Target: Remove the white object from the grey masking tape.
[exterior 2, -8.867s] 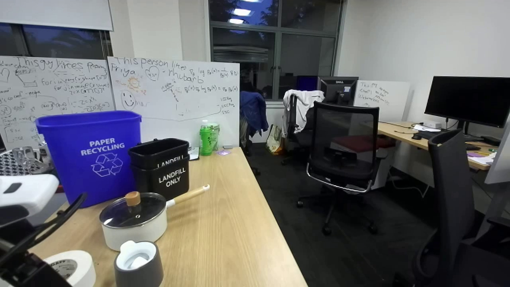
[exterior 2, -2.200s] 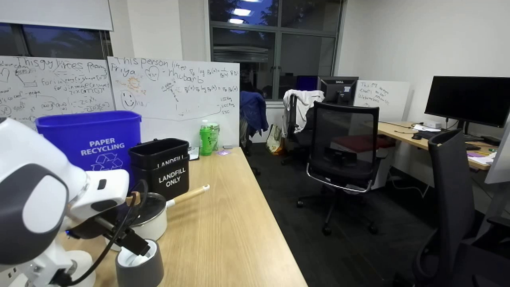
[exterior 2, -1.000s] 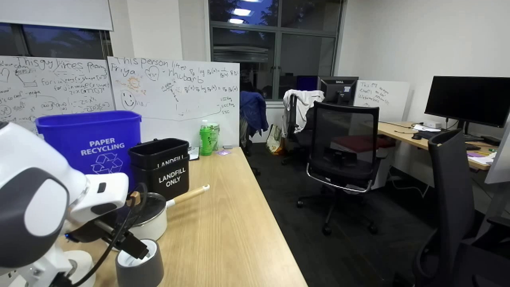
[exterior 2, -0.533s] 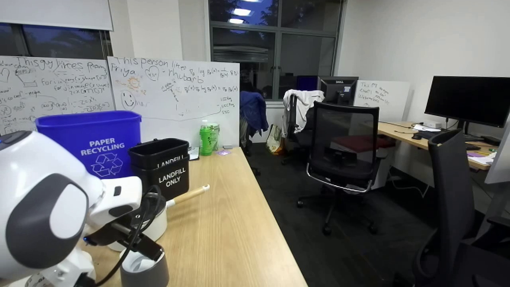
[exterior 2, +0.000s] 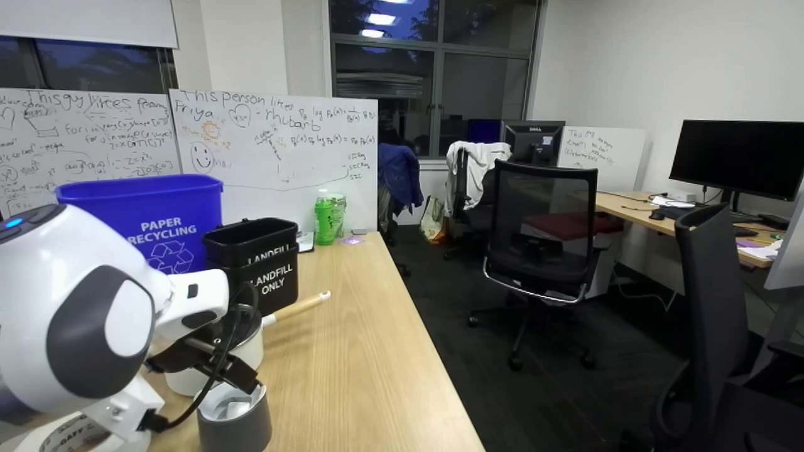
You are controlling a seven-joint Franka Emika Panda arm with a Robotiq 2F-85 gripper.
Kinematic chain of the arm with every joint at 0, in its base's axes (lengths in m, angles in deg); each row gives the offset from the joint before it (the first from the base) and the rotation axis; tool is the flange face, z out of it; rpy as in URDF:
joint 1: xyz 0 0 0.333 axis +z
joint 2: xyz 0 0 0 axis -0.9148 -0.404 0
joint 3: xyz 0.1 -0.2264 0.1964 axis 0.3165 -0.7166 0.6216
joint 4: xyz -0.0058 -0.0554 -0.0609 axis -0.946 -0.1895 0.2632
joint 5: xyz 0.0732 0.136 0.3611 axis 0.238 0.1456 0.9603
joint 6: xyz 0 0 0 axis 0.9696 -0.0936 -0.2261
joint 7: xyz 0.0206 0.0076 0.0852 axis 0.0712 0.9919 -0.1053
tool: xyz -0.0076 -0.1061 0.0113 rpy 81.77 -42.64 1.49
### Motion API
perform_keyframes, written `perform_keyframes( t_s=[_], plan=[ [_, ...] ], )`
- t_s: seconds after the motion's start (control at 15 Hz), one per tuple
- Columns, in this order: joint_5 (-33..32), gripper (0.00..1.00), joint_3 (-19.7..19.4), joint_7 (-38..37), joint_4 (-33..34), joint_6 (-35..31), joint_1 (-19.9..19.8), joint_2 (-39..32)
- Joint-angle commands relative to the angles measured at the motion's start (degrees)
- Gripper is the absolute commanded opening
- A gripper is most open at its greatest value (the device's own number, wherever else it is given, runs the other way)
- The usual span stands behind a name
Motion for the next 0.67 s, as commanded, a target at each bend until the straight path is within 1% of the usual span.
perform_keyframes(
  t_s=[0.0, 0.07, 0.13, 0.27, 0.33, 0.47, 0.53, 0.6],
  plan=[
    [0.0, 0.84, -2.0, 0.7, 1.9, -1.6, 1.4, -1.1],
    [0.3, 0.93, -3.0, 0.7, 2.4, -1.6, 2.2, -1.3],
    [0.8, 0.99, -5.4, 0.6, 3.3, -1.8, 4.2, -1.6],
    [0.8, 1.0, -7.7, 0.7, 4.4, -2.2, 5.8, -1.8],
    [0.2, 1.0, -7.5, 0.7, 4.5, -2.6, 5.4, -1.6],
    [-0.7, 1.0, -3.8, 0.3, 3.7, -2.9, 2.3, -0.3],
    [-1.6, 1.0, -0.6, -0.1, 2.9, -3.1, -0.2, 0.7],
    [8.7, 1.0, 4.6, 10.4, 0.3, -3.5, -3.1, 1.9]
  ],
)
